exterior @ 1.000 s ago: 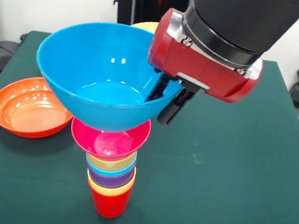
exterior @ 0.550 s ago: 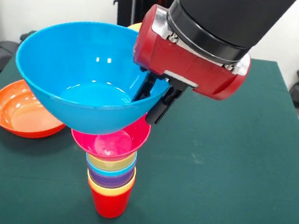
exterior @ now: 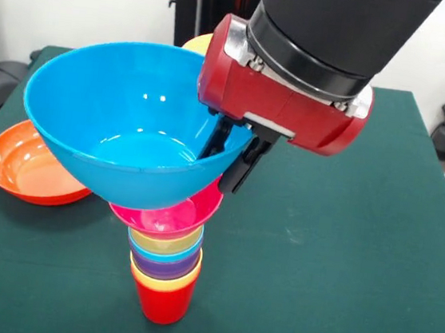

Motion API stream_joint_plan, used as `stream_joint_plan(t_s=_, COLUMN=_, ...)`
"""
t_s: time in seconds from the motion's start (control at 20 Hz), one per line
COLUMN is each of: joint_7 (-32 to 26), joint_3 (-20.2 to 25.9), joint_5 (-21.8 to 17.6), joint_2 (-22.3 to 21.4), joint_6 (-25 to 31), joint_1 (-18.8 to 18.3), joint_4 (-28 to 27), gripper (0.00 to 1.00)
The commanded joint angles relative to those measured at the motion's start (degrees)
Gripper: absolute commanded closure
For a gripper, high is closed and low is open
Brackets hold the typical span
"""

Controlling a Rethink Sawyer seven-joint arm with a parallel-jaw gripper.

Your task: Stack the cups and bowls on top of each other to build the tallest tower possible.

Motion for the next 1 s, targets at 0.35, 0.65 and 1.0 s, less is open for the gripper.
stream_joint_plan(t_s=0.35, joint_7=-13.03, joint_3=-0.71, joint_5=2.4, joint_2=1.58, joint_6=-1.32, joint_1=0.52, joint_4=-0.07, gripper=1.0)
stream_joint_plan(t_s=0.65, joint_7=-12.45, joint_3=-0.4, joint_5=1.81, joint_2=0.72, joint_6=-1.96, joint_1=1.18, joint_4=2.42, gripper=1.0)
stream_joint_plan(t_s=1.0, joint_7=-11.97, joint_3=0.7, joint_5=0.18, joint_2=-0.39, joint_6=-4.19, joint_1=2.08, joint_4=5.65, gripper=1.0)
